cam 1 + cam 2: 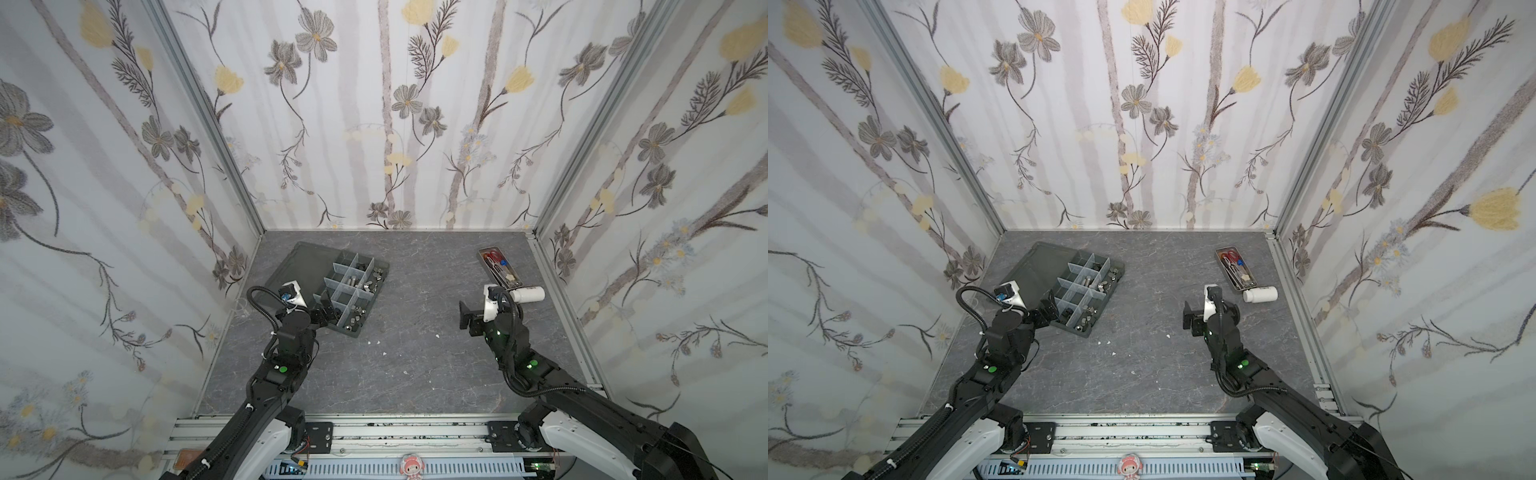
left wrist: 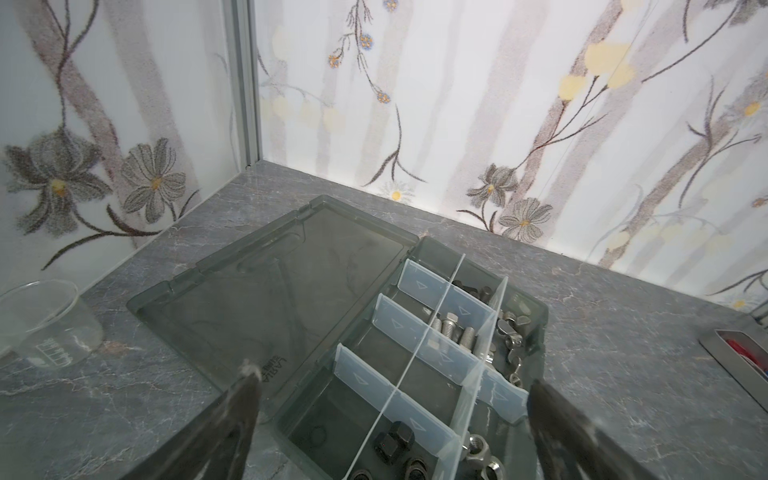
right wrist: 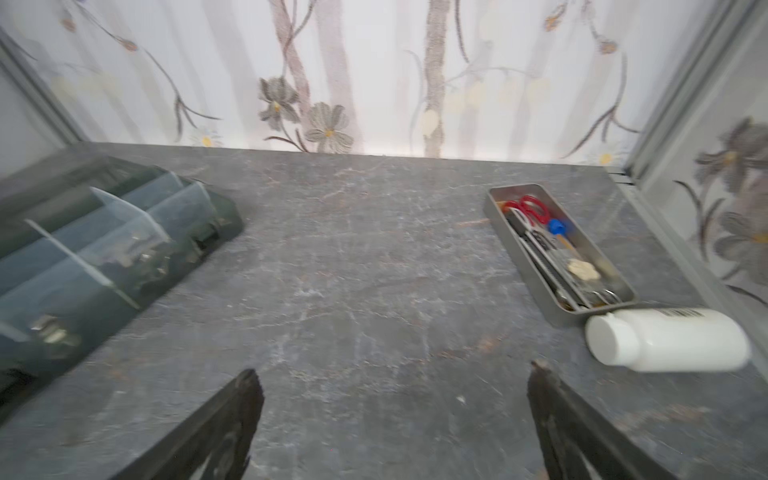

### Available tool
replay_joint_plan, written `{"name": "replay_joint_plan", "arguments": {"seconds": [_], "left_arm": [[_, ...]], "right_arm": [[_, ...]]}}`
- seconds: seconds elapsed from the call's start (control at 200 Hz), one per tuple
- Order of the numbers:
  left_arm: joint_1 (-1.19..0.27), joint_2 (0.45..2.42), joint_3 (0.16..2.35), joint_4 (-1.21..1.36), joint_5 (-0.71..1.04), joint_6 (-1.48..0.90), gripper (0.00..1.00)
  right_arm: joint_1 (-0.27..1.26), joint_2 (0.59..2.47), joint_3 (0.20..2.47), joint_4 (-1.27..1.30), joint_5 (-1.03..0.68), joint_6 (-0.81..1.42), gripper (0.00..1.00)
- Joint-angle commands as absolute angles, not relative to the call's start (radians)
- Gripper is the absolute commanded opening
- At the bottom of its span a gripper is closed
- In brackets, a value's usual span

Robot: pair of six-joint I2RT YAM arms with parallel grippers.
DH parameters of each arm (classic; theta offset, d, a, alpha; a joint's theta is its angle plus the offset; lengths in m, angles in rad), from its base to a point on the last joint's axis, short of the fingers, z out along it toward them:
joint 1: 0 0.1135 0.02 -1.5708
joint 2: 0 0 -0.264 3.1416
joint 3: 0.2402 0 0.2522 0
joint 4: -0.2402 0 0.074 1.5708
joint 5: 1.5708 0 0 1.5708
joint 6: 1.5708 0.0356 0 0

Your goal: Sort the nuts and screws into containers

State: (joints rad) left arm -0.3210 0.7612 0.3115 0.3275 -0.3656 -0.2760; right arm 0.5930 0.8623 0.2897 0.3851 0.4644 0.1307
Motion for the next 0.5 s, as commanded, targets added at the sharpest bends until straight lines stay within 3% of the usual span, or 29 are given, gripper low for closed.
{"name": "replay_joint_plan", "arguments": {"seconds": [0.0,0.235,0.495], "left_arm": [[-0.314,0.801,0.225,0.692,-0.459,-0.197,1.00],[-0.236,1.022,0.224,0.805,-0.403,-0.146,1.00],[-0.179,1.273,0.267,0.943,-0.332,-0.078,1.00]], "right_arm": [[0.583,0.818,0.167,0.683,0.666,-0.009,1.00],[0.488,0.831,0.139,0.696,0.751,-0.058,1.00],[0.355,0.952,0.074,0.923,0.655,-0.071,1.00]]}}
